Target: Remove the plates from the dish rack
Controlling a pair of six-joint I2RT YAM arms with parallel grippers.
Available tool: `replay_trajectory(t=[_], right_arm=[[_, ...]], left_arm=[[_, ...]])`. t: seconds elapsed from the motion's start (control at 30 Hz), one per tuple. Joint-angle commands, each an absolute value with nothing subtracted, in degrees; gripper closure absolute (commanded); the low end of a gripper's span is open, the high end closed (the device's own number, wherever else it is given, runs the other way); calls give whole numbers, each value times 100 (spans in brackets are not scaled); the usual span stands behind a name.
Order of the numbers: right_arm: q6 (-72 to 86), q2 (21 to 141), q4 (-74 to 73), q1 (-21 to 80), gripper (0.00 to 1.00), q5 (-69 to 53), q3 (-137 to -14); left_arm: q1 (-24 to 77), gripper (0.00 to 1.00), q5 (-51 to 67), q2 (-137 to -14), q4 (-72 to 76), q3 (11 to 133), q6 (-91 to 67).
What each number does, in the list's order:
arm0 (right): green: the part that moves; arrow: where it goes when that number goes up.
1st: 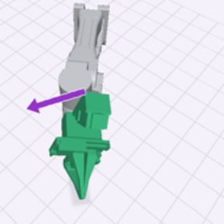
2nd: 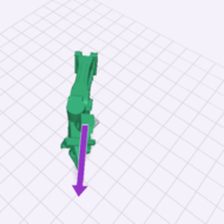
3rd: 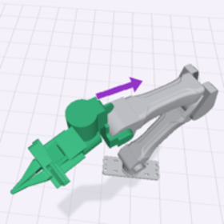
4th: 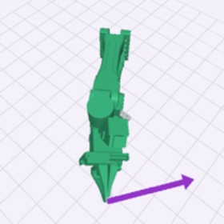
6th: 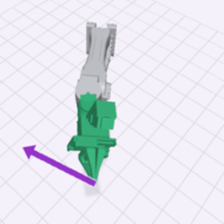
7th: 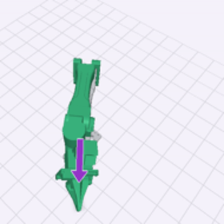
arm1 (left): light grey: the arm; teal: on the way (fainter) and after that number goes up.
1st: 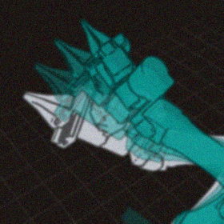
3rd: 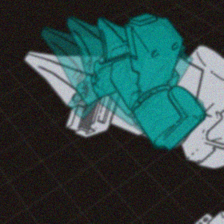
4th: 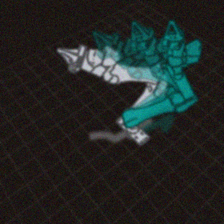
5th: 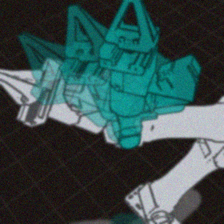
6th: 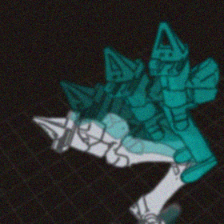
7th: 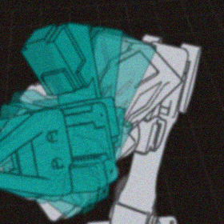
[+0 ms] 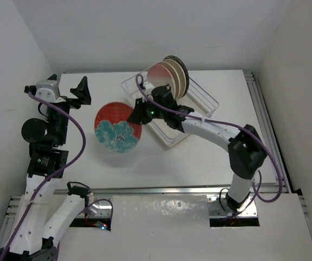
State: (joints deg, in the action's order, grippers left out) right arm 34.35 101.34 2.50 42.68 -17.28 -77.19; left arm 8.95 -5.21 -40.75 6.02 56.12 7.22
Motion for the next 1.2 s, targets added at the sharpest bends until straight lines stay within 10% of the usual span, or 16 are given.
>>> replay_trajectory(t=[0.0,0.7,0.93,1.17], right_arm=[[4208,10309,1493,4491,100,-2381,-7823],[5080,11900,1960,4702,100,-2127,-7691],[4282,11918,934,4772,71,-2057,-7585],[4113,12225,563,4808,64,-1942,-7541]], left_arm=[[1203,6,-1019,-3991,510,5625,659],[2768,6,-2250,-3480,211,5467,1257],[2883,6,-2347,-3498,281,5449,1380],[2918,5,-2382,-3577,299,5458,1415]])
